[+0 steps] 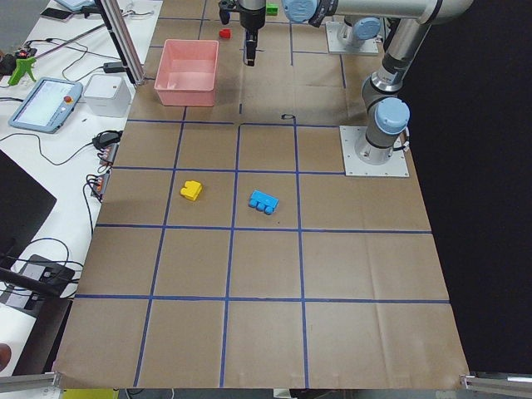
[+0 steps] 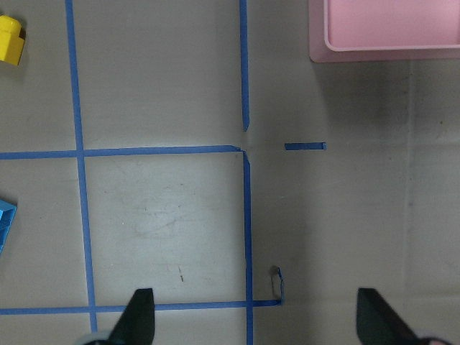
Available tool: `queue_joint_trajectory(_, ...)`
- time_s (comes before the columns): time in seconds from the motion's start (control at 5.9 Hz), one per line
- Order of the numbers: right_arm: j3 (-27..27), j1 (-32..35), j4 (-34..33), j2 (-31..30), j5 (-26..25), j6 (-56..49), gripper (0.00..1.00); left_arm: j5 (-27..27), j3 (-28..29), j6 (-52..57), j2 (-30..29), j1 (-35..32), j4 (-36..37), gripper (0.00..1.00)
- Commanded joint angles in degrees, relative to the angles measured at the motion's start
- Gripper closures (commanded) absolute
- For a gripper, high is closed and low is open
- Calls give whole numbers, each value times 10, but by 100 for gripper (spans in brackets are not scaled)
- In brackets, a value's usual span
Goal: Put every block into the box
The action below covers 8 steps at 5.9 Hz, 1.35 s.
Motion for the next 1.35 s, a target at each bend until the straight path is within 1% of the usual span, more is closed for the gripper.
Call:
queue_joint_trajectory(0.0,1,0,0,0,1,-1,0,0,-3,0,1,0,0,1)
queue_joint_trajectory(0.34,1,-1,0,0,1,-2,0,1,-10,5,2,5,0,1)
queue_joint_trajectory(0.51,1,-2,0,0,1,-3,0,1,-11,55,3,37,-3,1)
queue_joint_trajectory(0.85,2,-5,-1,0,3,-6,0,2,-11,213,1,197,-11,1)
queue_joint_trajectory(1.02,3,-8,-6,0,-3,-11,0,-1,-12,304,-13,290,-9,1)
queue_joint_trajectory(1.19,5,-38,-14,-3,-6,-91,0,-1,-19,431,-23,340,3,1)
